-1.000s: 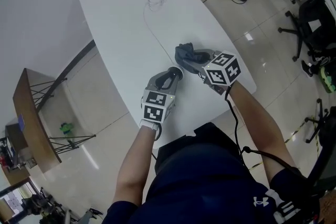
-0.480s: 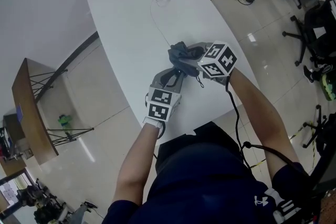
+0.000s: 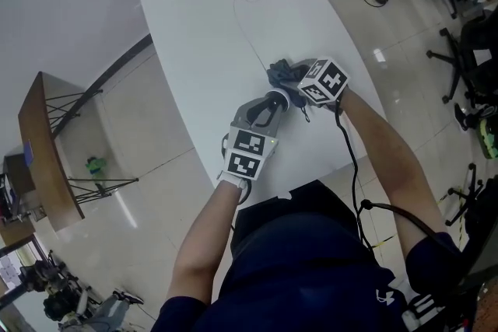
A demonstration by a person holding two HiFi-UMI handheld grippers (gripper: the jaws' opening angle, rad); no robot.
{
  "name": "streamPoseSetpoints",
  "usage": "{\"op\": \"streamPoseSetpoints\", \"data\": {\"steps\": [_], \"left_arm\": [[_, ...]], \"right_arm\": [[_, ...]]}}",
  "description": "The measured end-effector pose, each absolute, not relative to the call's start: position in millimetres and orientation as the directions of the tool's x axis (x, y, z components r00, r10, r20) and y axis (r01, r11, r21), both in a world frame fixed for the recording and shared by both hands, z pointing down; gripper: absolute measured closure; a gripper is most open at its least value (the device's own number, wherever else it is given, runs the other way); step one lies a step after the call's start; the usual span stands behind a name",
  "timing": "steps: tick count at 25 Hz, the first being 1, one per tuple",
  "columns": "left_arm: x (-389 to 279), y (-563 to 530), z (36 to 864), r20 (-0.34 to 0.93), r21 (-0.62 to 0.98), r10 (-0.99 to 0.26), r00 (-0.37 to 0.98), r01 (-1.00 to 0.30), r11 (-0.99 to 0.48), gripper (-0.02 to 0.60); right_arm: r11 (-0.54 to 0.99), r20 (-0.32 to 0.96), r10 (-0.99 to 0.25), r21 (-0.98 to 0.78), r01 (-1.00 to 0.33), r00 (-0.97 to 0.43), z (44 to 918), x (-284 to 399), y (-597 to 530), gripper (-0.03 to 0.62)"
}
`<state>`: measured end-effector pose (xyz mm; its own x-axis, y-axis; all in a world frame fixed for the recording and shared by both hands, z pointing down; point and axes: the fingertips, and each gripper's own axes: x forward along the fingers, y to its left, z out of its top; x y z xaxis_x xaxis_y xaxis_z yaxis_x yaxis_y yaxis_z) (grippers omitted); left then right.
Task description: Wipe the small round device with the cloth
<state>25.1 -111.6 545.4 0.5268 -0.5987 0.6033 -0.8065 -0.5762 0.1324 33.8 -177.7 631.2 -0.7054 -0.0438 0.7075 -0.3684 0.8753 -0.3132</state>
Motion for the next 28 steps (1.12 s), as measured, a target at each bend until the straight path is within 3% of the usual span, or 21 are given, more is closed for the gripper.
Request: {"op": "streamPoseSetpoints", "data": {"steps": [6,10,13,17,28], "left_arm": [[25,-109,549,0.610,0.113,-0.595,0.523,-0.801,-0.587,0.500],[26,-107,548,0.600,0.085,-0.605,0.523,-0.794,-0.602,0.486],[27,-106,551,0.607,0.097,-0.594,0.528,-0.791,-0.605,0.488],[22,-108,551,0.606,0.103,-0.599,0.523,-0.799,-0.592,0.491],[21,-111,548,0.597,0.104,-0.620,0.509,-0.816,-0.569,0.491]], "right_arm": [[0.892,0.726,-0.107,-0.231,-0.388,-0.679,628,36,-182,0.500],[0.885,0.598,-0.196,-0.233,-0.403,-0.777,556,39,-194,0.499],[0.925,0.518,-0.137,-0.238,-0.295,-0.845,504,28,-167,0.499],[0.976,0.610,-0.036,-0.150,-0.161,-0.792,521,6,-140,0.499],[0.811,0.713,-0.120,-0.331,-0.483,-0.691,629,31,-183,0.499]]}}
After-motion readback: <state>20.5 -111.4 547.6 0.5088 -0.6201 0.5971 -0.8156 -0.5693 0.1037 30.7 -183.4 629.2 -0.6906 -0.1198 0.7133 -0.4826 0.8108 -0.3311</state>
